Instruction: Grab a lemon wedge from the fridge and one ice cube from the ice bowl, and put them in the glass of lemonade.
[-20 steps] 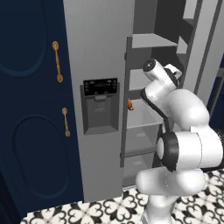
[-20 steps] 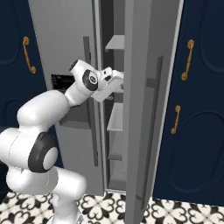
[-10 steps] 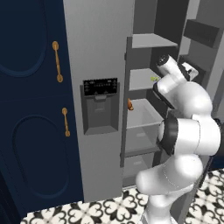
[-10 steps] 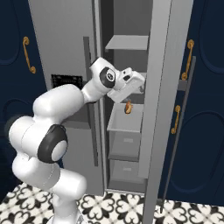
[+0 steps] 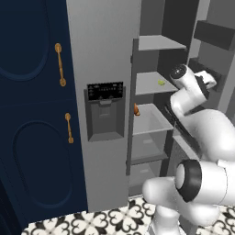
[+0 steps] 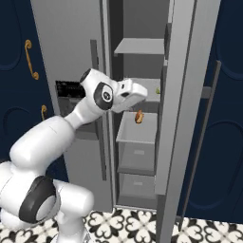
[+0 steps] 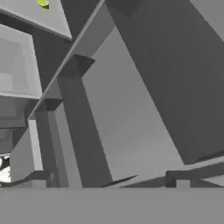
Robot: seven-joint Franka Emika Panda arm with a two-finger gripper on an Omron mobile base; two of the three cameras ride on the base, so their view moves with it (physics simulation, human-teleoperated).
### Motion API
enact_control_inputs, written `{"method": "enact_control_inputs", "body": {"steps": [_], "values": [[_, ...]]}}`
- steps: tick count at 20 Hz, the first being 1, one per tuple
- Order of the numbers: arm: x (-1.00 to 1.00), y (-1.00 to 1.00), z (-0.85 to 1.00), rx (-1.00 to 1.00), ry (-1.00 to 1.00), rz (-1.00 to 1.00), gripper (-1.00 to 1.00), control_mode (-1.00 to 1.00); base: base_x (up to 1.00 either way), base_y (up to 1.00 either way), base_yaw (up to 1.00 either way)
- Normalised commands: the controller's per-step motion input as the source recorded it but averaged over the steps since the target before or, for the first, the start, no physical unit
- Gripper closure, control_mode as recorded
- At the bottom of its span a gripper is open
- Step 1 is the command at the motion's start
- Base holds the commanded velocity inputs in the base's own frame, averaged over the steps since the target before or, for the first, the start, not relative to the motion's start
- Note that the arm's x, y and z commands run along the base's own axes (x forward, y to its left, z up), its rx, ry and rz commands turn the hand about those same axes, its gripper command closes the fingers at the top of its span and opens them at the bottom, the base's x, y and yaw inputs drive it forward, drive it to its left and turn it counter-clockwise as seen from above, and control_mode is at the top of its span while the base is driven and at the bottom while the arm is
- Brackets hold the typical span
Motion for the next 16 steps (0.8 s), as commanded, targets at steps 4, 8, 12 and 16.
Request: {"method": "enact_control_inputs", "body": {"steps": [4,8,12,16], "values": [[-0.70,0.78,-0.12,0.31,-0.36,-0.05,-1.00,-1.00,0.00,0.00,0.00],[-0.59,0.99,-0.32,0.35,-0.32,-0.06,-1.00,-1.00,0.00,0.00,0.00],[-0.74,1.00,-0.27,0.31,-0.16,-0.01,-1.00,-1.00,0.00,0.00,0.00],[-0.78,0.72,-0.19,0.26,0.00,0.02,-1.00,-1.00,0.00,0.00,0.00]]}}
